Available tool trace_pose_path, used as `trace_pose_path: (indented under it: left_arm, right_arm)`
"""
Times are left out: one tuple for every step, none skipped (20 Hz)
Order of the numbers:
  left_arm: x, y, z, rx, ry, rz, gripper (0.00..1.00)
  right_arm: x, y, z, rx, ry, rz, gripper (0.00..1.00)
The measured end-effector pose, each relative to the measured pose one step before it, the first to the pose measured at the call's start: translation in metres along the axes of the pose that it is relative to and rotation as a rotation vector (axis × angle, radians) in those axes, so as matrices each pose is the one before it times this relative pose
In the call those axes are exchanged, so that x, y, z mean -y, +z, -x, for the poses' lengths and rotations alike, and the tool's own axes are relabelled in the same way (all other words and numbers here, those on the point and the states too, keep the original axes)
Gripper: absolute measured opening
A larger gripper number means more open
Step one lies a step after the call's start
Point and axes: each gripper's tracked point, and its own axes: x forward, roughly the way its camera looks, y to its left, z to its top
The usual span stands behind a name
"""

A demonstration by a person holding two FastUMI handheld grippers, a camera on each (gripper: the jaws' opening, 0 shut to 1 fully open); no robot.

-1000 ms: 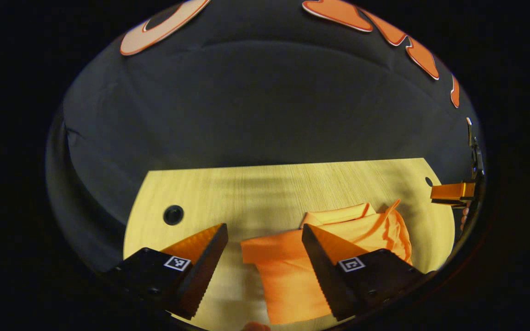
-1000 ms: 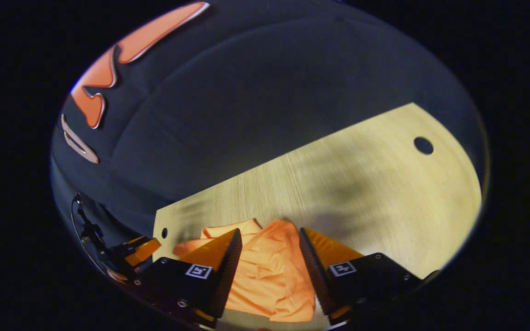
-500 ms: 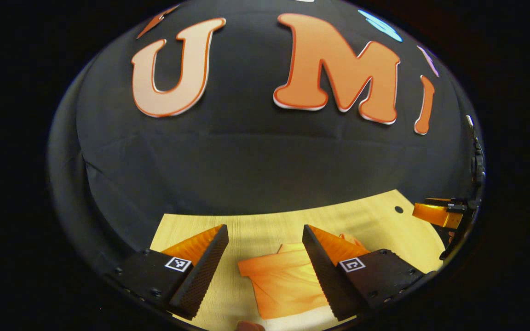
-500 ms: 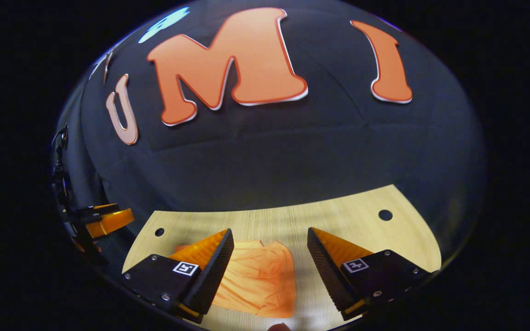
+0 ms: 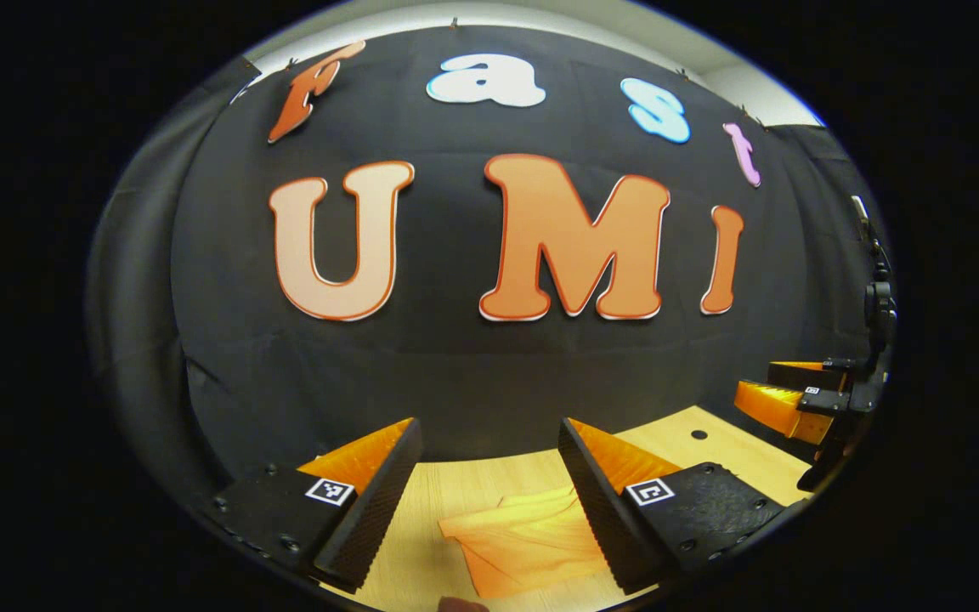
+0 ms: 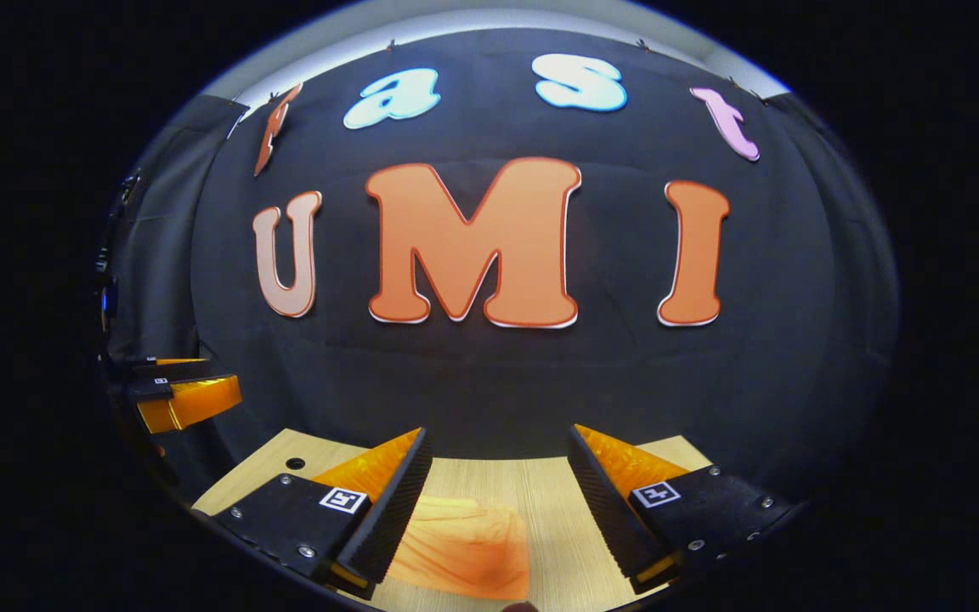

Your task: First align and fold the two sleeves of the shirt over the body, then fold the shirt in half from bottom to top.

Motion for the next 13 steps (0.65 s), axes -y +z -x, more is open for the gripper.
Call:
trace_pose_path:
  left_arm:
    - [0.00145,0.00435,0.00876,0.02578,0.00081,0.00556,1.0]
    - [0.00329,0.00402,0.00938,0.02577,-0.00053,0.00366,1.0]
    - [0.00424,0.00621,0.00852,0.03224,-0.00537,0.00377,1.0]
    - [0.00308,0.00426,0.00923,0.02452,-0.00649,0.00131,1.0]
    - [0.00367,0.0031,0.01083,0.02475,0.00025,-0.0054,0.99]
    - [0.00415,0.00056,0.01161,0.01622,-0.00203,-0.00955,0.99]
    - [0.00454,0.00182,0.00943,0.02388,-0.0013,-0.01218,0.99]
    - [0.00388,0.00446,0.00746,0.02851,-0.00303,-0.00894,0.99]
    - [0.00373,0.00121,0.00719,0.00989,0.00679,-0.00507,0.99]
    - [0.00346,-0.00094,0.00972,0.01365,0.00546,0.00027,0.99]
    - [0.00643,-0.00116,0.00733,0.00679,-0.00403,-0.00129,0.99]
    - [0.00381,0.00032,0.00693,0.01203,0.00653,-0.00848,0.99]
    - [0.00536,-0.00075,0.00804,0.00991,0.00533,-0.01574,0.98]
  right_arm:
    - [-0.00221,0.00302,0.01044,0.01825,-0.0148,0.00386,0.98]
    - [-0.00217,0.00289,0.00873,0.01309,-0.00585,0.00183,0.98]
    - [-0.00366,0.00269,0.00953,0.01457,-0.0013,0.00201,0.98]
    - [-0.00483,0.00161,0.00829,0.0129,0.01069,0.00309,0.98]
    - [-0.00247,0.00167,0.00742,0.01545,0.0039,0.00291,0.98]
    - [-0.00375,0.00256,0.00786,0.01943,0.01403,0.00129,0.98]
    - [-0.00297,0.005,0.00886,0.02968,0.00582,0.00524,0.98]
    - [-0.0048,0.00472,0.00559,0.02378,0.01349,0.00464,0.98]
    - [-0.00403,0.00052,0.00317,0.01341,0.0076,0.00563,0.98]
    - [-0.00337,-0.00101,0.00349,-0.00123,0.0129,0.00582,0.97]
    - [-0.00319,-0.00104,0.00404,0.00164,0.01101,0.00151,0.97]
    - [-0.00387,-0.00133,0.00539,-0.00282,0.01699,-0.0085,0.98]
    - [-0.00275,-0.00169,0.00561,0.00003,0.01805,-0.0133,0.9]
